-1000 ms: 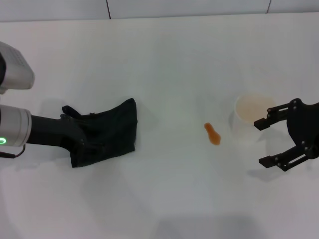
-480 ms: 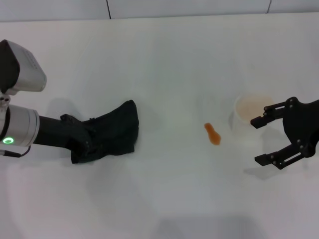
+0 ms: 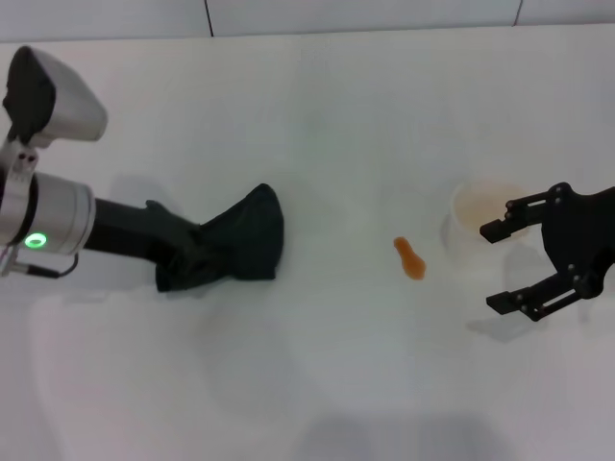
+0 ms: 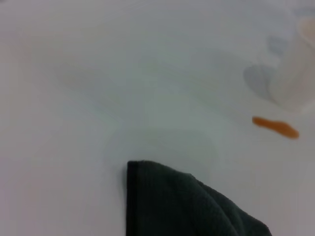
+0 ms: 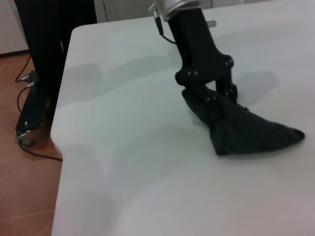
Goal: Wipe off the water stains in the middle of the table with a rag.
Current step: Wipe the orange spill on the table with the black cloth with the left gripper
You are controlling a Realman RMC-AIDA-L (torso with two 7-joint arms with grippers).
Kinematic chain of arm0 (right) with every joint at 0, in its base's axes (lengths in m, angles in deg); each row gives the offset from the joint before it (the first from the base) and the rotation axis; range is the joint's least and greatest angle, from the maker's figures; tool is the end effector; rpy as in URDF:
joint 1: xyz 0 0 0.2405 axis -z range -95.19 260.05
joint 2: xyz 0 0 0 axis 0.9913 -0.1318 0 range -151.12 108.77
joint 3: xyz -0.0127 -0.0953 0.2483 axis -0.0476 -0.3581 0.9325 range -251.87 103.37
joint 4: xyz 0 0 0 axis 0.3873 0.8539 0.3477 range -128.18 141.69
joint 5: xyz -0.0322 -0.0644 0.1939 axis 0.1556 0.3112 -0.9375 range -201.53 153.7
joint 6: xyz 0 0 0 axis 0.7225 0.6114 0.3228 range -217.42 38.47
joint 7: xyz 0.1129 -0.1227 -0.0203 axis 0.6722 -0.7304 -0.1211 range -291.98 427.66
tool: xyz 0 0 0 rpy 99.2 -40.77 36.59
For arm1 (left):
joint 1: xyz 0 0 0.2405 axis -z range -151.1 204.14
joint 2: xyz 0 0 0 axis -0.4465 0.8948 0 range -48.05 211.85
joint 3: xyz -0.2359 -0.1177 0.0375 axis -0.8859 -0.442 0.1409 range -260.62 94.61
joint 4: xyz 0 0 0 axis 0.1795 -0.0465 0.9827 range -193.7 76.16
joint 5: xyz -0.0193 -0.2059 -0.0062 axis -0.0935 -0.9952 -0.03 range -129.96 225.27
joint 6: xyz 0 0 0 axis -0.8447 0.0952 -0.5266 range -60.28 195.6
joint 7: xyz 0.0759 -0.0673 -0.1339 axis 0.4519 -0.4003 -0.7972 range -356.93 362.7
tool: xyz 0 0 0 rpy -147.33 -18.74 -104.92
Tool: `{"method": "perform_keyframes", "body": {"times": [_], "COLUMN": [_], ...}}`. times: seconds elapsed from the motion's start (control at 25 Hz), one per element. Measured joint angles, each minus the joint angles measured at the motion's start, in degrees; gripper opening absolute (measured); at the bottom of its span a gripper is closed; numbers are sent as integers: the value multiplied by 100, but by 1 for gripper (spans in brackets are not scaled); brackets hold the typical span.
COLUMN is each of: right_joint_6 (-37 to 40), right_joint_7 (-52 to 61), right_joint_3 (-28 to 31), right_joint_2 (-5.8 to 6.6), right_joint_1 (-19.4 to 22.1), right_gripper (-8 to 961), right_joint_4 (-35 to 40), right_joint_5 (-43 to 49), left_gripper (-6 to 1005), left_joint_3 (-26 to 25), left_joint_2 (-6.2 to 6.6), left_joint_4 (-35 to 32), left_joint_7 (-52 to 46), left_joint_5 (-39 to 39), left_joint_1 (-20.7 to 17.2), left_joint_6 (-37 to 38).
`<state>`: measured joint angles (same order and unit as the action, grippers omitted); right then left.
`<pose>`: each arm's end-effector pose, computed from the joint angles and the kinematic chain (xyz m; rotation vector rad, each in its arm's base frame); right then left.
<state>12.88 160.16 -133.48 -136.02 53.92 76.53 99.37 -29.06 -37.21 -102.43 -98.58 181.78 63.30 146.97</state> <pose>0.2212 0.3264 0.0213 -3.0576 0.1565 0.0535 -0.2626 0.3653 -0.0534 -2.8449 -0.7847 -0.0050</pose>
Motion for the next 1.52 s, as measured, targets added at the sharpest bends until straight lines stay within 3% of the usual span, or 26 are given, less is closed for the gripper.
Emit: {"method": "perform_keyframes", "body": {"times": [0.32, 0.48, 0.56, 0.96, 1.12, 1.24, 1.28, 1.32, 1.36, 1.4, 1.52], "right_joint_6": [-90, -87, -84, -137, -139, -138, -138, -138, -138, -138, -137], "right_joint_7": [162, 158, 146, 63, -37, -54, -55, -58, -60, -62, -67], "right_joint_3": [-7, 6, 27, 37, 22, 13, 11, 8, 5, 4, 23], "right_joint_2": [-34, -36, -37, -32, -36, -37, -37, -37, -37, -37, -32], "right_joint_1": [-114, -86, -78, -53, -2, 6, 6, 6, 6, 5, -7], "right_gripper": [843, 843, 843, 844, 844, 844, 844, 844, 844, 844, 844], "right_joint_4": [-36, -4, 4, -8, -1, 6, 6, 7, 8, 8, 7], "right_joint_5": [-45, -70, -86, -138, -141, -146, -147, -148, -148, -148, -148], "left_gripper": [122, 122, 122, 122, 122, 122, 122, 122, 122, 122, 122], "left_joint_3": [2, 170, 214, 1107, 1743, 2541, 2541, 3105, 3105, 3559, 3990], "left_joint_2": [2, -4, -4, -63, -87, -110, -110, -110, -110, -108, -107], "left_joint_4": [74, 551, 660, 1898, 2365, 2329, 2329, 2271, 2271, 2211, 2102], "left_joint_7": [-471, -521, -540, -876, -881, -857, -857, -858, -858, -881, -973], "left_joint_5": [-259, -218, -203, -283, -783, -1422, -1422, -1867, -1867, -2195, -2463], "left_joint_1": [567, 1127, 1232, 2248, 2617, 2648, 2648, 2644, 2644, 2644, 2638], "left_joint_6": [-59, -198, -302, -1556, -1892, -1894, -1894, -1882, -1882, -1862, -1806]}}
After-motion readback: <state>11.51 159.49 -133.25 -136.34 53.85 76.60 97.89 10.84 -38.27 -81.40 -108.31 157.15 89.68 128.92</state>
